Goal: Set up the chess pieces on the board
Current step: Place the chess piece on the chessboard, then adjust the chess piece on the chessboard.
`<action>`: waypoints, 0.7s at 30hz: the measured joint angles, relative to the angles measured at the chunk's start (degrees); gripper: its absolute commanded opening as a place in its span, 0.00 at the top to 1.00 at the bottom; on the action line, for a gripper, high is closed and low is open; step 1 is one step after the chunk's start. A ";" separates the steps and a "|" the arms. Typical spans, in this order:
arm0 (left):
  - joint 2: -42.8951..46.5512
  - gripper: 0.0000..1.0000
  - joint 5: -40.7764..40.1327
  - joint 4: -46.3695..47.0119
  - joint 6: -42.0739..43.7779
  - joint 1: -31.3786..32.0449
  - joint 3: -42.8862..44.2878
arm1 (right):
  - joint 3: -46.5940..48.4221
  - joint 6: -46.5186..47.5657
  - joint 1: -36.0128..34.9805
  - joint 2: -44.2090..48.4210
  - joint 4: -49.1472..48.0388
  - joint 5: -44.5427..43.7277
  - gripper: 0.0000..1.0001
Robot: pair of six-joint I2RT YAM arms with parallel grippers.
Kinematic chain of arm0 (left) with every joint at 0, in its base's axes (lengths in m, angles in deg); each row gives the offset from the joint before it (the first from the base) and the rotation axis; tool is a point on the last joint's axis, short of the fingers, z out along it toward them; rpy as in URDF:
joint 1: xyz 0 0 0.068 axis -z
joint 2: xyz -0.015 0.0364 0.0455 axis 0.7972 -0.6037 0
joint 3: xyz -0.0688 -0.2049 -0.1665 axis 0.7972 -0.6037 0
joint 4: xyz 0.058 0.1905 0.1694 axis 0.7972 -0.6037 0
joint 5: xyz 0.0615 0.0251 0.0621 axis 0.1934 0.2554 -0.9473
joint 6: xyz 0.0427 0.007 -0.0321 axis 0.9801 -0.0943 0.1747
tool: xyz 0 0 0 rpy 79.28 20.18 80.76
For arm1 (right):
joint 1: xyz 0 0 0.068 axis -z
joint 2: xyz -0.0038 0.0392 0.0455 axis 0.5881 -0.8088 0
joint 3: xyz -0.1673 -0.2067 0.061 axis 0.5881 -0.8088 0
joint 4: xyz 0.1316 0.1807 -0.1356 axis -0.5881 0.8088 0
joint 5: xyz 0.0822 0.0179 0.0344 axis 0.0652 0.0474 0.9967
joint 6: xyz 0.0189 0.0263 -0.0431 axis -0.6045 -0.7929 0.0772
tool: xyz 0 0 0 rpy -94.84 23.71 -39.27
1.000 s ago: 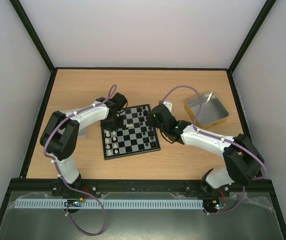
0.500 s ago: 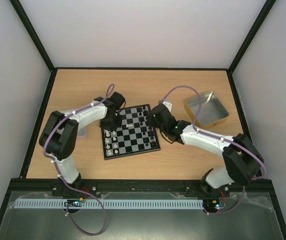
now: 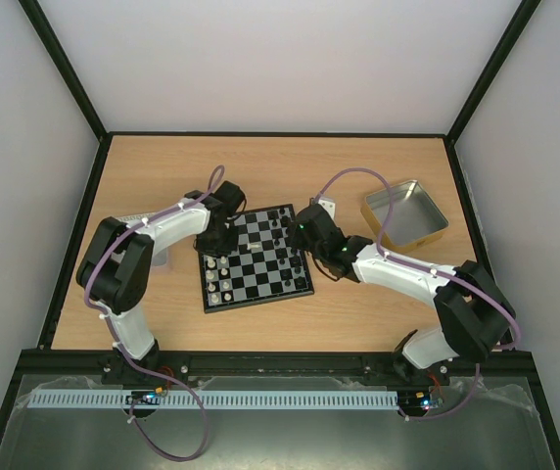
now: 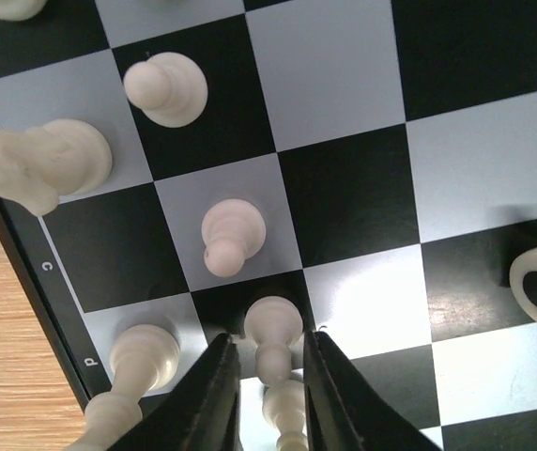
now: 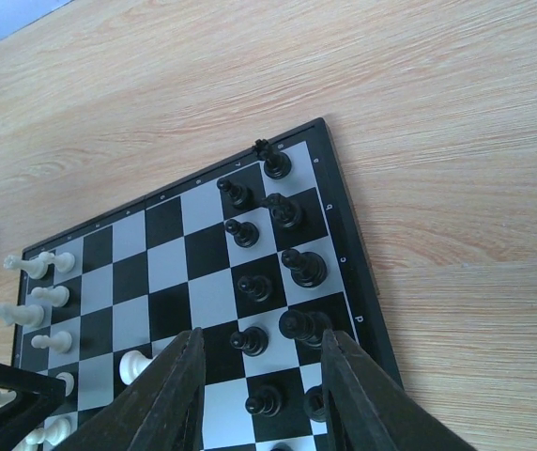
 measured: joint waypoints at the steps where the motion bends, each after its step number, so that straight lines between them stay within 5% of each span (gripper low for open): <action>1: 0.04 0.76 -0.02 -0.04 0.00 0.00 0.00 | 0.00 0.00 0.00 -0.02 -0.04 0.11 0.67; 15: 1.92 0.74 1.09 -0.66 -0.11 0.00 -0.79 | 0.00 -0.09 0.00 -0.04 -0.28 0.63 0.67; 21: 2.14 0.81 2.08 -0.66 -0.24 0.13 -1.51 | 0.00 -0.17 0.00 -0.04 -0.28 0.68 0.67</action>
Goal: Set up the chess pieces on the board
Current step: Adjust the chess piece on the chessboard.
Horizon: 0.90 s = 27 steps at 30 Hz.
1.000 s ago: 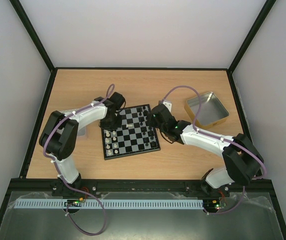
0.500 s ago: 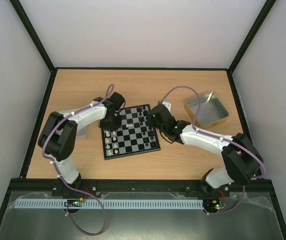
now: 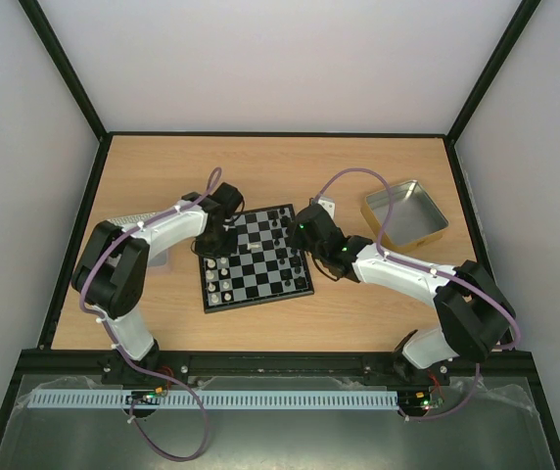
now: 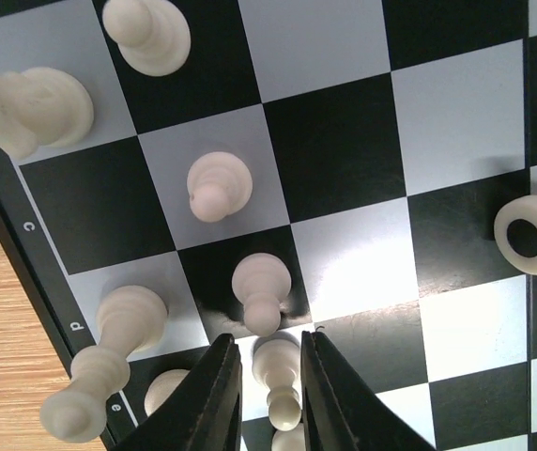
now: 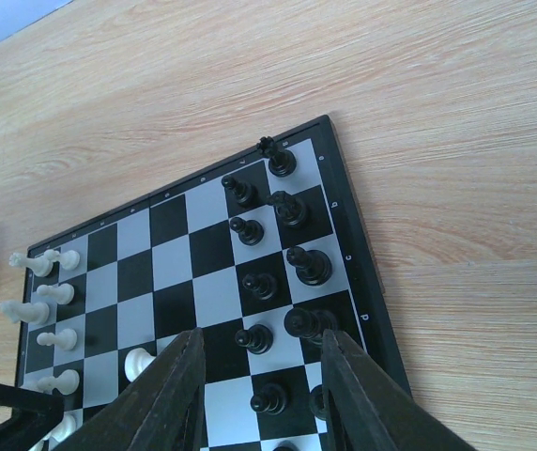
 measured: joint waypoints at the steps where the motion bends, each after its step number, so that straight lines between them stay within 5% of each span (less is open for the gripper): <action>1: 0.00 0.83 0.13 0.04 -0.07 0.04 -0.04 | 0.00 0.00 0.00 0.00 0.00 0.00 0.67; 27: 0.31 0.87 0.74 0.42 -0.15 1.51 -1.33 | 0.00 0.02 0.00 -0.66 -0.37 1.57 0.67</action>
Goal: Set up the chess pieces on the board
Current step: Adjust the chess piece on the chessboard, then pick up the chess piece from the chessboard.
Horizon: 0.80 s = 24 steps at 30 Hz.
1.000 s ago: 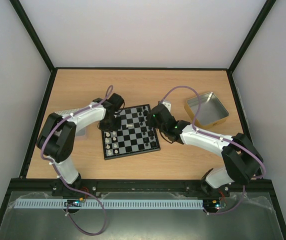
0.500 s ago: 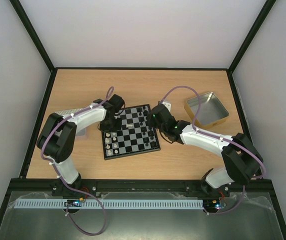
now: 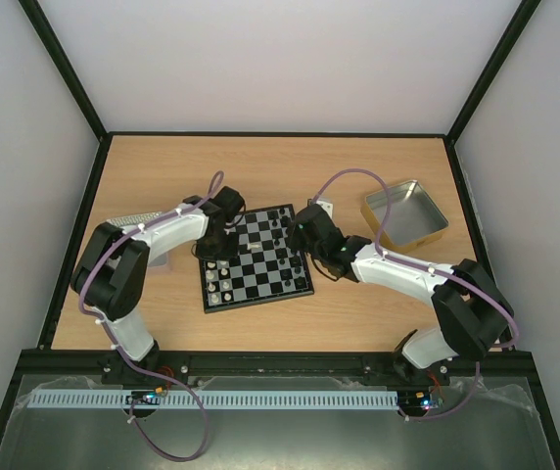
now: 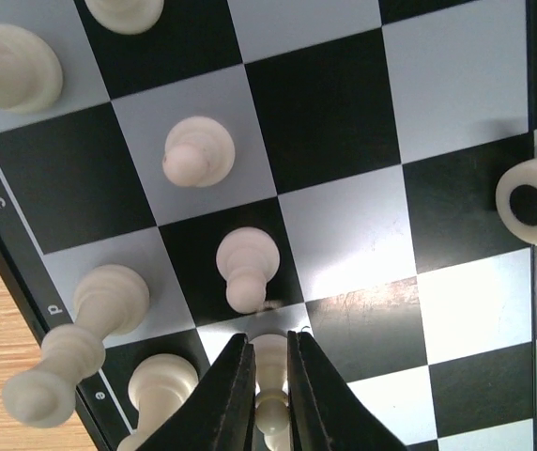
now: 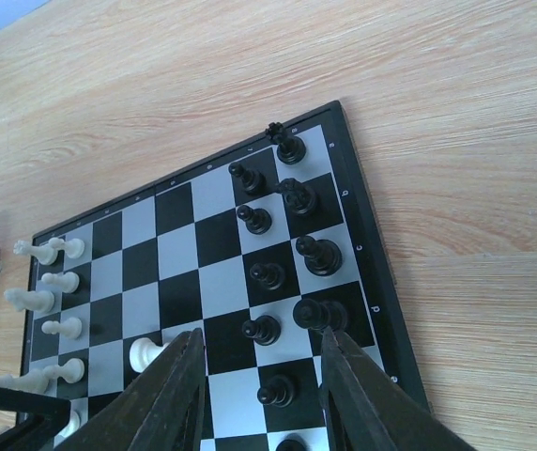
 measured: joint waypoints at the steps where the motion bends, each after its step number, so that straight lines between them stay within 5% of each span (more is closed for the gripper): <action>1: 0.28 0.87 0.02 0.13 0.00 0.00 -0.31 | 0.00 0.00 0.00 0.00 -0.02 0.07 0.67; 24: 3.82 0.66 -1.95 -0.20 -1.55 0.13 2.97 | 3.74 3.61 -0.02 -3.02 0.52 6.56 0.62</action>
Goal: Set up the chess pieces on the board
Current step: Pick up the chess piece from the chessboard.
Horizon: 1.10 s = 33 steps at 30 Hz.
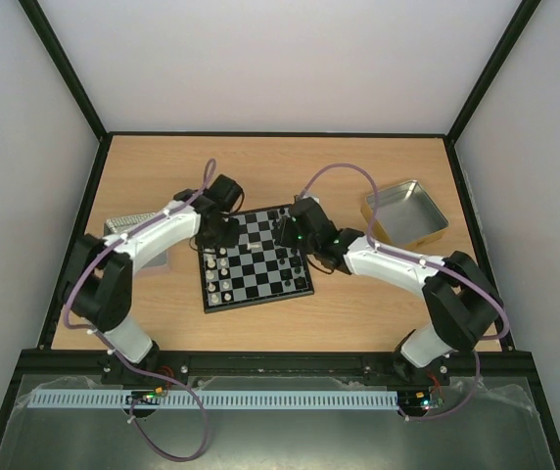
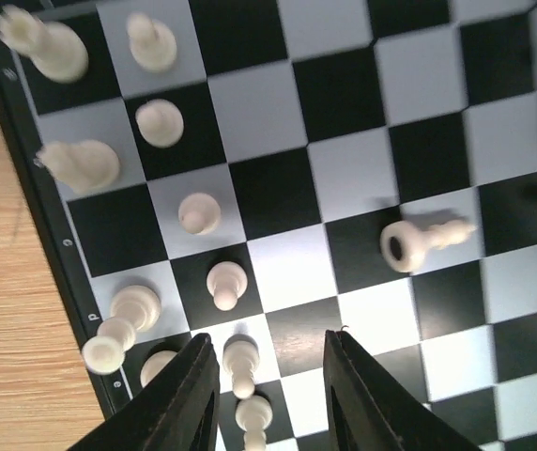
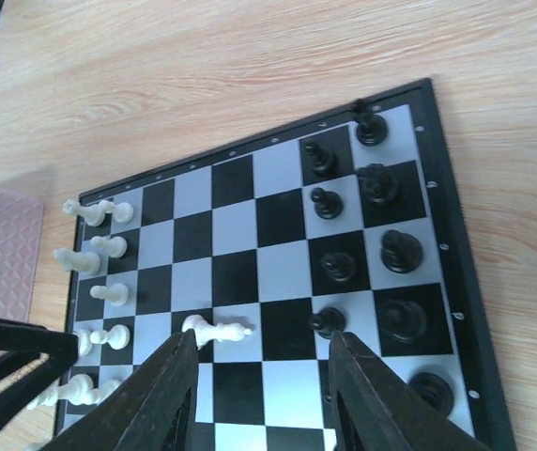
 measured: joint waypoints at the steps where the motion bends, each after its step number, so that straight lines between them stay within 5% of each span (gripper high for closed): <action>1: 1.25 0.65 -0.17 0.24 -0.17 -0.04 -0.09 | 0.74 0.42 -0.07 -0.57 0.09 0.44 0.61; 15: 27.58 0.56 -0.76 14.10 -4.59 -11.10 -16.02 | 23.47 3.02 -6.36 -21.29 13.14 -2.60 0.59; 33: 29.03 0.57 7.39 19.02 -3.17 -16.11 -20.13 | 38.91 2.21 -9.01 -35.39 28.63 -9.79 0.62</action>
